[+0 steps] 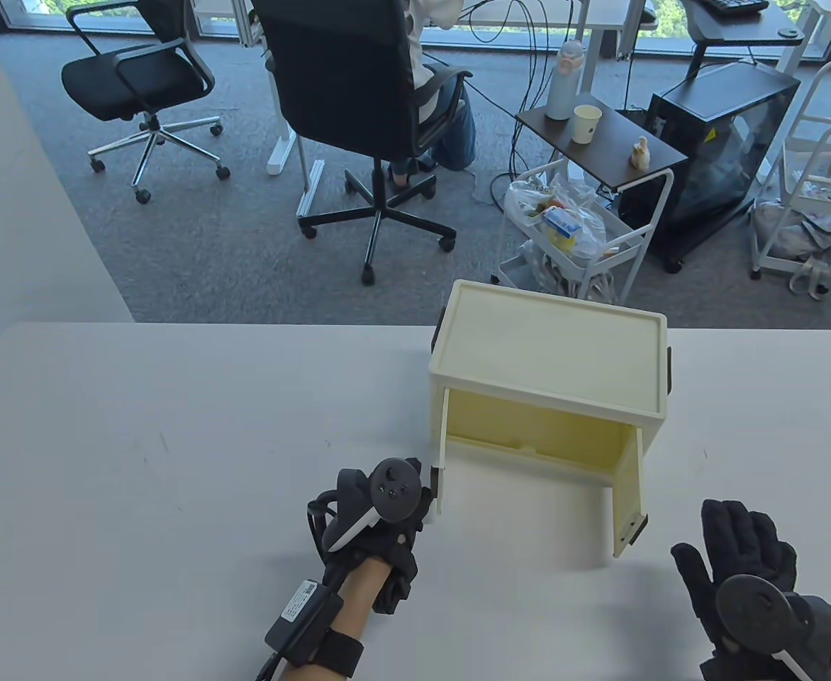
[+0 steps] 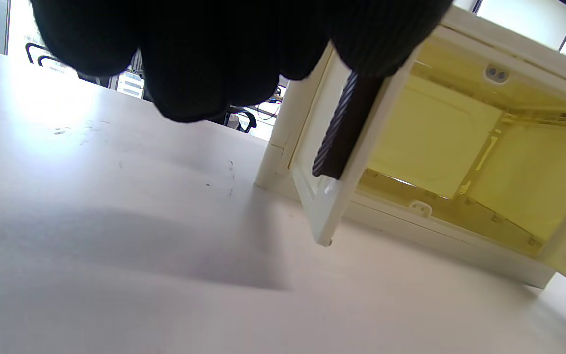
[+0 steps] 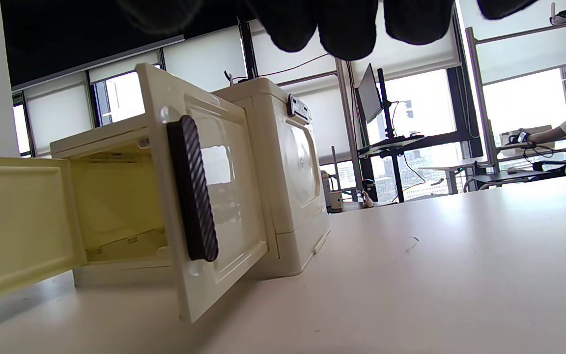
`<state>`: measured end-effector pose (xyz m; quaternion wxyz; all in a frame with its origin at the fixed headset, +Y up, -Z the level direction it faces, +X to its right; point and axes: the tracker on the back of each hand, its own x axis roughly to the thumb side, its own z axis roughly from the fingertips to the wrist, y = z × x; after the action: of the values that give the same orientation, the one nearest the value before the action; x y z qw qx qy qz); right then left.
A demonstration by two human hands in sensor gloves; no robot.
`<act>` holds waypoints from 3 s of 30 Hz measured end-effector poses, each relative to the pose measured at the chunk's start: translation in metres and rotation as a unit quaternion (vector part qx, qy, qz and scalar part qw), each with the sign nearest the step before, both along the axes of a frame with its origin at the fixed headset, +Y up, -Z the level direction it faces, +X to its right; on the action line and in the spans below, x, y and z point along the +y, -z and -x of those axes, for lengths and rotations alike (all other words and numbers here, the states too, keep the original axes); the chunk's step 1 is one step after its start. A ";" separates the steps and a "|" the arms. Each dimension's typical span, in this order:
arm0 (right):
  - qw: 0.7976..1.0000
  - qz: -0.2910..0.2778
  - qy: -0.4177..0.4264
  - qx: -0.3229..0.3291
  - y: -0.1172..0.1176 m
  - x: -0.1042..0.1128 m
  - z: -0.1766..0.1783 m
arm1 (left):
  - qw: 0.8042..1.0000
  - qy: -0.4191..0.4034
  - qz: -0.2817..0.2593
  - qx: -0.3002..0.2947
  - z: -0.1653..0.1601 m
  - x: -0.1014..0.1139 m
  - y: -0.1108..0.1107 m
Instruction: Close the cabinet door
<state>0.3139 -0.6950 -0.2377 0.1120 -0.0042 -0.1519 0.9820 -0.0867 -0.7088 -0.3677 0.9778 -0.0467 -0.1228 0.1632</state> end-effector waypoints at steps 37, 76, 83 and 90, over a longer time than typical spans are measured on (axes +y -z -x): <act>1.000 0.017 0.009 -0.002 0.006 0.001 -0.001 | 0.998 -0.011 0.052 -0.036 -0.083 -0.012 0.039; 1.000 0.013 0.009 0.020 0.005 0.003 0.017 | 0.997 0.002 -0.036 -0.066 -0.066 0.024 -0.039; 1.000 0.015 0.009 0.011 0.002 0.002 0.015 | 0.997 0.012 -0.063 -0.052 -0.014 0.027 -0.093; 1.000 0.025 0.000 0.000 0.001 -0.003 0.013 | 0.997 -0.006 -0.067 -0.032 0.022 0.012 -0.119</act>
<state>0.3005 -0.6979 -0.2389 0.1121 -0.0071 -0.1273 0.9855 -0.1090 -0.6968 -0.2489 0.9732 0.0146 -0.1651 0.1592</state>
